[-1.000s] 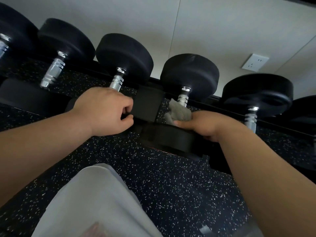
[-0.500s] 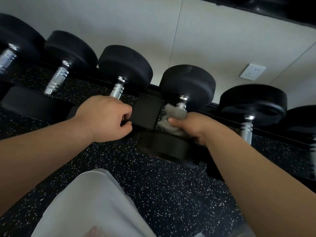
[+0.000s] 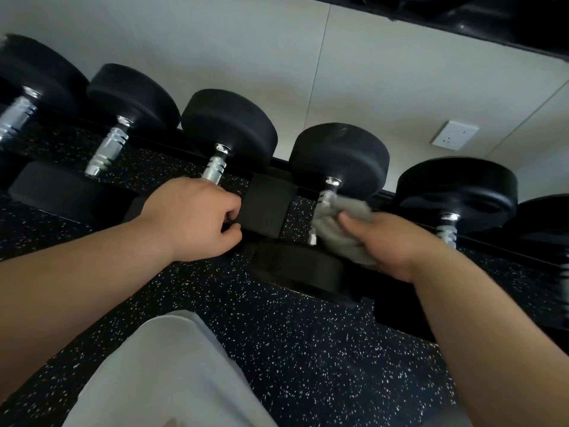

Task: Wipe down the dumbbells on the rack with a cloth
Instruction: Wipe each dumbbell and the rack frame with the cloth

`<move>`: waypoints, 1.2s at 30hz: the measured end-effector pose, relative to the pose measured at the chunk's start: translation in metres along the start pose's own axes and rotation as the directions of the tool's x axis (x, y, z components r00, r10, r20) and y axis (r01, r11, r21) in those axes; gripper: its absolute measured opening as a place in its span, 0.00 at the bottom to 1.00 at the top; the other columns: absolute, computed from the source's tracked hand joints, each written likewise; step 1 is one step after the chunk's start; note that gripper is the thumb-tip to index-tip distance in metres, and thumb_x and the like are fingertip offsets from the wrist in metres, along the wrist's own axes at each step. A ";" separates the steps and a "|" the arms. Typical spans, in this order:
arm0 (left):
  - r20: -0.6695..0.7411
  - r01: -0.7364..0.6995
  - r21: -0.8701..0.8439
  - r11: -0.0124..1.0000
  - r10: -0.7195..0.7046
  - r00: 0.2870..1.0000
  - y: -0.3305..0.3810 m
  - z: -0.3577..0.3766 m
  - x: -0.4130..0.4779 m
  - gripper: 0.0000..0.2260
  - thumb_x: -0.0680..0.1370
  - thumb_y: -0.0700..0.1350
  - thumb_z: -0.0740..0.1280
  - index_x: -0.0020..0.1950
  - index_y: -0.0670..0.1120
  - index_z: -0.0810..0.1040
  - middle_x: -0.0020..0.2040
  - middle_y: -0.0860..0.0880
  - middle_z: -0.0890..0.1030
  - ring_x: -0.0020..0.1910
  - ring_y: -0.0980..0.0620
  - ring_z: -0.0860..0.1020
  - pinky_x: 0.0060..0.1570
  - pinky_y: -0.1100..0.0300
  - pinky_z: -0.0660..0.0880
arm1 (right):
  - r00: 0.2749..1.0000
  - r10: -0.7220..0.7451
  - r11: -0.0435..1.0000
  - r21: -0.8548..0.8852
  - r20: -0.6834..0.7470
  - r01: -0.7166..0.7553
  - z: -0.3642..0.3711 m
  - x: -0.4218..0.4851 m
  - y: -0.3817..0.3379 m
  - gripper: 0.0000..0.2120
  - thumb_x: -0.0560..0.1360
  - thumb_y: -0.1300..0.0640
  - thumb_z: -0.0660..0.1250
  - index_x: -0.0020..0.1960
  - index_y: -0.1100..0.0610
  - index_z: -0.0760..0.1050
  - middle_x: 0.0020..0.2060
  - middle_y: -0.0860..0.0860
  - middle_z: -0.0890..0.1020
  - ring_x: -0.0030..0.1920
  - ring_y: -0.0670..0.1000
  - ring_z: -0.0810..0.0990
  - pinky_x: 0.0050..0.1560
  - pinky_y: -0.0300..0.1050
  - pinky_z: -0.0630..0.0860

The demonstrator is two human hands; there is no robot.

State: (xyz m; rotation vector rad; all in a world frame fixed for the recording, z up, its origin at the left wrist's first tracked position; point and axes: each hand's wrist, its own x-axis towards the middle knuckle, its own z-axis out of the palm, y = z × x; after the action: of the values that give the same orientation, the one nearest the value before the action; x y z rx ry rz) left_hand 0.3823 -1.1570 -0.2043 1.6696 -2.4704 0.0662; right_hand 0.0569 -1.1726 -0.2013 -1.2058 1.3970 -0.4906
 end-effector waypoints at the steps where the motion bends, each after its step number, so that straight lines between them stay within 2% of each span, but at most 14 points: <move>1: 0.006 -0.007 0.013 1.000 0.007 1.000 0.000 0.000 0.000 0.16 0.72 0.64 0.56 0.41 0.56 0.79 0.33 0.58 0.77 0.38 0.54 0.78 0.40 0.55 0.77 | 0.998 -0.028 0.989 0.140 -0.057 0.036 -0.010 -0.009 -0.005 0.14 0.84 0.47 0.63 0.53 0.57 0.82 0.47 0.51 0.86 0.46 0.50 0.82 0.52 0.46 0.75; 3: 0.029 -0.019 0.044 0.999 0.018 0.999 0.001 0.000 0.001 0.17 0.72 0.64 0.56 0.42 0.56 0.79 0.34 0.58 0.77 0.38 0.54 0.77 0.40 0.55 0.77 | 0.953 -0.111 0.954 0.240 -0.281 0.181 -0.027 -0.022 -0.021 0.17 0.83 0.43 0.63 0.59 0.56 0.79 0.47 0.51 0.85 0.47 0.48 0.83 0.54 0.48 0.74; 5: 0.047 -0.020 0.061 0.998 0.017 0.999 0.001 0.000 0.003 0.18 0.72 0.65 0.55 0.43 0.57 0.79 0.34 0.58 0.77 0.38 0.55 0.77 0.40 0.55 0.77 | 0.829 -0.211 0.963 0.036 -0.517 0.268 -0.031 -0.030 -0.042 0.21 0.82 0.39 0.63 0.64 0.53 0.78 0.50 0.48 0.84 0.52 0.47 0.83 0.56 0.45 0.75; 7: 0.055 -0.019 0.061 0.998 0.016 0.998 0.001 0.000 0.003 0.18 0.72 0.66 0.55 0.43 0.57 0.79 0.35 0.58 0.76 0.38 0.55 0.77 0.40 0.55 0.77 | 0.749 -0.288 0.957 -0.174 -0.597 0.230 -0.028 -0.020 -0.055 0.26 0.82 0.38 0.61 0.73 0.52 0.72 0.54 0.47 0.81 0.49 0.45 0.81 0.47 0.34 0.73; 9: 0.044 -0.025 0.067 0.997 0.022 0.999 0.000 0.000 0.003 0.18 0.72 0.66 0.55 0.43 0.56 0.78 0.34 0.58 0.76 0.38 0.55 0.77 0.41 0.55 0.77 | 0.781 -0.301 0.939 -0.313 -0.548 0.142 -0.017 -0.002 -0.064 0.29 0.83 0.37 0.59 0.76 0.54 0.67 0.57 0.51 0.78 0.44 0.44 0.77 0.40 0.30 0.71; 12: 0.027 -0.024 0.067 0.997 0.022 0.999 -0.001 0.001 0.004 0.17 0.72 0.65 0.56 0.41 0.56 0.78 0.34 0.58 0.76 0.37 0.55 0.77 0.39 0.55 0.77 | 0.781 -0.383 0.828 -0.558 -0.494 0.054 0.005 0.035 -0.070 0.36 0.82 0.36 0.57 0.79 0.59 0.59 0.70 0.60 0.71 0.64 0.58 0.75 0.63 0.52 0.75; 16: 0.015 -0.031 0.052 0.998 0.030 0.999 -0.002 0.000 0.003 0.16 0.72 0.64 0.57 0.40 0.56 0.78 0.33 0.58 0.76 0.36 0.57 0.76 0.37 0.57 0.75 | 0.723 -0.628 0.362 -0.931 -0.287 -0.055 0.048 0.063 -0.094 0.38 0.82 0.34 0.54 0.80 0.62 0.59 0.75 0.61 0.66 0.76 0.64 0.61 0.78 0.61 0.55; 19: 0.001 -0.036 -0.001 0.999 0.036 0.999 -0.004 -0.001 0.002 0.13 0.72 0.62 0.60 0.38 0.55 0.77 0.31 0.58 0.75 0.34 0.58 0.74 0.36 0.59 0.73 | 0.744 -0.656 0.200 -0.980 -0.129 0.006 0.048 0.068 -0.102 0.30 0.81 0.41 0.59 0.76 0.59 0.65 0.73 0.58 0.69 0.75 0.63 0.63 0.79 0.59 0.55; 23: -0.014 -0.038 -0.004 0.999 0.038 0.999 -0.005 0.002 0.000 0.13 0.73 0.62 0.60 0.39 0.56 0.77 0.31 0.59 0.75 0.35 0.58 0.74 0.35 0.59 0.72 | 0.734 -0.643 0.376 -0.925 -0.219 0.055 0.014 0.052 -0.095 0.24 0.83 0.41 0.58 0.73 0.54 0.69 0.67 0.56 0.75 0.69 0.60 0.72 0.69 0.55 0.68; 25: -0.007 -0.034 -0.002 0.999 0.034 0.999 -0.004 0.002 0.001 0.15 0.72 0.63 0.58 0.39 0.56 0.77 0.32 0.58 0.75 0.35 0.57 0.75 0.36 0.58 0.73 | 0.754 -0.551 0.532 -0.847 -0.356 -0.012 -0.008 0.042 -0.086 0.18 0.84 0.42 0.54 0.60 0.55 0.73 0.54 0.59 0.79 0.58 0.63 0.78 0.54 0.55 0.74; 27: -0.002 -0.032 0.019 0.999 0.032 0.999 -0.002 0.002 0.003 0.15 0.72 0.63 0.57 0.39 0.55 0.77 0.32 0.58 0.75 0.36 0.55 0.76 0.36 0.58 0.74 | 0.789 -0.428 0.637 -0.766 -0.441 -0.083 -0.026 0.034 -0.079 0.14 0.85 0.48 0.53 0.50 0.55 0.71 0.46 0.60 0.80 0.51 0.64 0.80 0.44 0.52 0.70; 29: 0.004 -0.032 0.049 0.998 0.032 0.999 -0.001 0.002 0.003 0.16 0.72 0.63 0.56 0.38 0.55 0.77 0.32 0.57 0.75 0.36 0.54 0.76 0.35 0.58 0.73 | 0.788 -0.410 0.679 -0.730 -0.458 -0.071 -0.028 0.036 -0.082 0.13 0.85 0.50 0.54 0.49 0.56 0.71 0.43 0.59 0.78 0.50 0.64 0.80 0.43 0.50 0.68; 31: 0.011 -0.033 0.070 0.997 0.032 0.999 -0.001 0.002 0.003 0.16 0.72 0.63 0.57 0.39 0.55 0.78 0.32 0.57 0.75 0.37 0.54 0.76 0.35 0.58 0.73 | 0.748 -0.527 0.622 -0.783 -0.403 0.017 -0.008 0.046 -0.094 0.18 0.84 0.45 0.55 0.52 0.59 0.74 0.44 0.59 0.78 0.50 0.64 0.80 0.45 0.52 0.71; 36: -0.008 -0.036 0.060 0.998 0.037 0.999 -0.002 0.003 0.001 0.15 0.73 0.62 0.59 0.39 0.55 0.79 0.31 0.57 0.75 0.35 0.55 0.75 0.34 0.59 0.67 | 0.703 -0.696 0.203 -0.979 -0.142 0.003 0.042 0.072 -0.110 0.24 0.80 0.38 0.59 0.65 0.56 0.75 0.59 0.55 0.80 0.61 0.61 0.77 0.68 0.57 0.64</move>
State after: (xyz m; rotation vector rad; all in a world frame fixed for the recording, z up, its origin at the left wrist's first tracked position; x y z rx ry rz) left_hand 0.3840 -1.1589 -0.2075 1.6438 -2.5164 0.1527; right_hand 0.1502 -1.2618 -0.1531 -2.6783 2.0233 -0.3297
